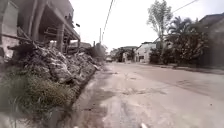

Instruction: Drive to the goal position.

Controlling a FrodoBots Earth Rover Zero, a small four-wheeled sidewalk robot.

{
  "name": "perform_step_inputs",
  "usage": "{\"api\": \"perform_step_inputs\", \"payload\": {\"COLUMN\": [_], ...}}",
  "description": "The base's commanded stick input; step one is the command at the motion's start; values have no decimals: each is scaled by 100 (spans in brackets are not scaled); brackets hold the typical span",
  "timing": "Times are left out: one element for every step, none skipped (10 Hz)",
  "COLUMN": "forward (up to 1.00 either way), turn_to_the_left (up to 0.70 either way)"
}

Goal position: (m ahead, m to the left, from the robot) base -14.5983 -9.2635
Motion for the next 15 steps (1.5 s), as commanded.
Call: {"api": "perform_step_inputs", "payload": {"forward": [5, 4, 4, 5, 5, 5, 4, 5, 5, 4, 5, 4, 4, 4, 4], "turn_to_the_left": [0, 0, 0, 0, 0, 0, 0, 0, 0, 0, 0, 0, 0, 0, 0]}}
